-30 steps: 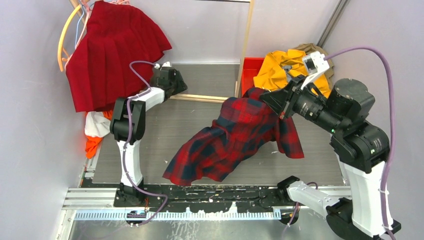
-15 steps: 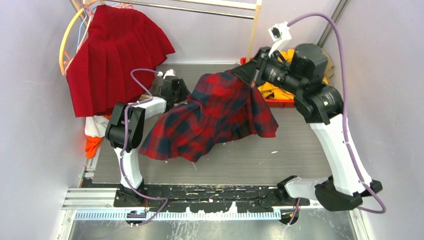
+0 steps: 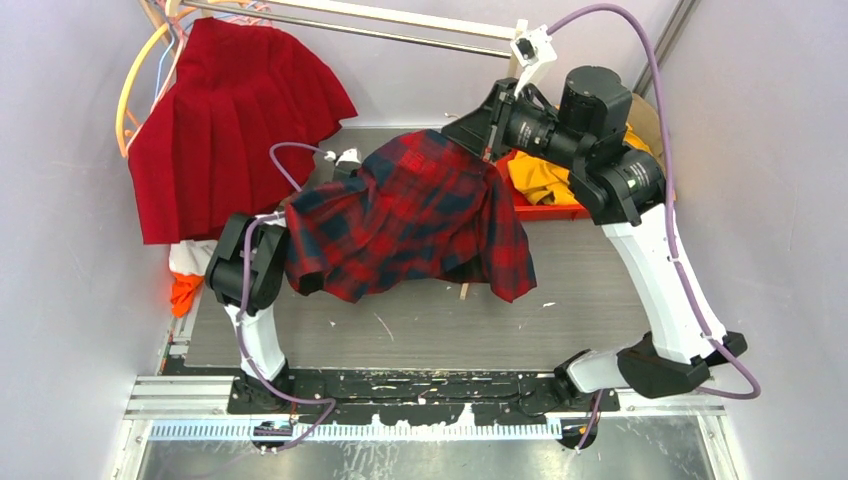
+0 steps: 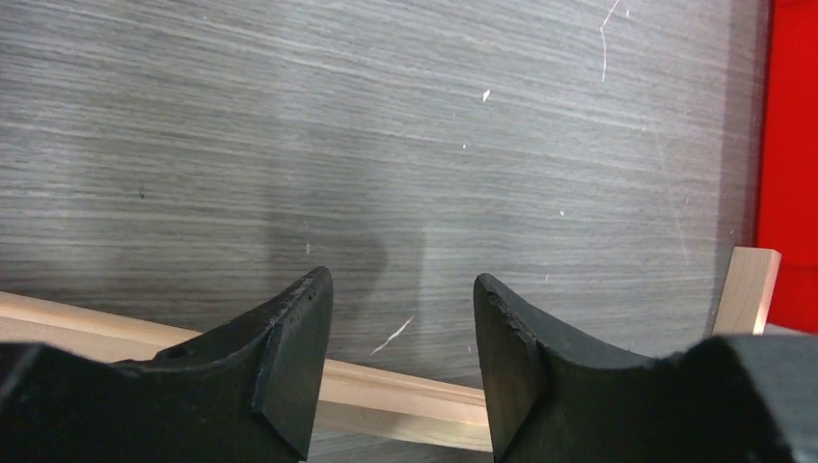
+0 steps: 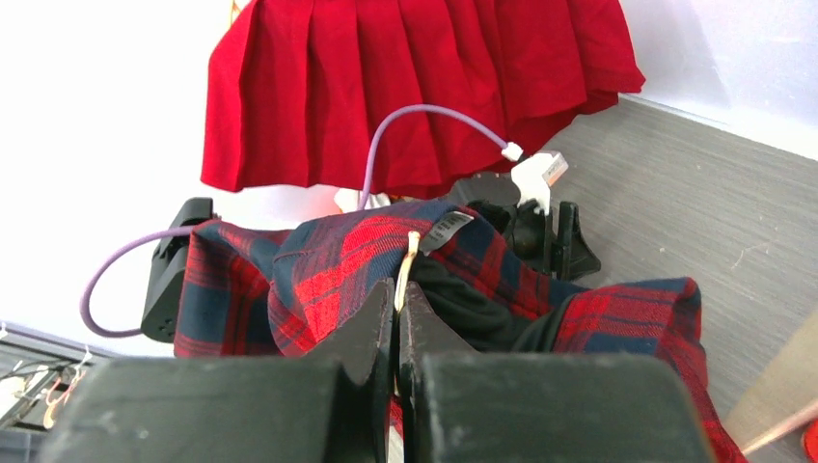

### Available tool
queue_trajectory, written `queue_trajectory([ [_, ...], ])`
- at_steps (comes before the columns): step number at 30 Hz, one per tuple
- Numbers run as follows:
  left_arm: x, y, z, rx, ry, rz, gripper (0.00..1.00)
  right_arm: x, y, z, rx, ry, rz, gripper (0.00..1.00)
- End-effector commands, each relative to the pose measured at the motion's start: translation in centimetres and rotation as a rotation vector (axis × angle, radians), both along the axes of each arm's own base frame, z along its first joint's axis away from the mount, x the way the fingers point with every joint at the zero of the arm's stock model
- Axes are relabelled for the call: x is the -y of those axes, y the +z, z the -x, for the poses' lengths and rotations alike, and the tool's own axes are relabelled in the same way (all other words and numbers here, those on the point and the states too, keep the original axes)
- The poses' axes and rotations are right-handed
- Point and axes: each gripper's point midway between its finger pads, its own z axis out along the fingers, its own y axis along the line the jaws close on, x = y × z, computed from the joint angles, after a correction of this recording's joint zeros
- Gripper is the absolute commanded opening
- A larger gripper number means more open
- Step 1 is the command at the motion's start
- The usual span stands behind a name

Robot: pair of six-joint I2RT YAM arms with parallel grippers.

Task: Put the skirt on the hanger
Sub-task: Move the clothesline to the center of the board.

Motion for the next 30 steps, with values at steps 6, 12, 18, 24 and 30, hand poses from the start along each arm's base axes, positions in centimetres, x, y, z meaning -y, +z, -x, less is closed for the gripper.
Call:
queue_trajectory([
  [6,-0.6,-1.7,8.0,-0.254,-0.161,-0.071,0.56,5.2,5.6,6.5,0.215,-0.062,-0.017,0.01],
  [12,0.4,2.8,9.2,-0.187,-0.259,-0.023,0.56,6.8,5.1,8.0,0.202,-0.096,0.011,0.01],
  [18,1.4,6.1,10.5,-0.142,-0.337,0.03,0.58,7.5,4.7,9.1,0.196,-0.093,0.024,0.01],
  [24,2.4,10.6,12.3,-0.074,-0.408,0.058,0.59,7.6,4.1,9.5,0.18,-0.085,0.046,0.01],
  [30,2.8,16.8,15.5,0.025,-0.478,0.063,0.61,6.6,3.1,8.7,0.144,-0.058,0.05,0.01],
])
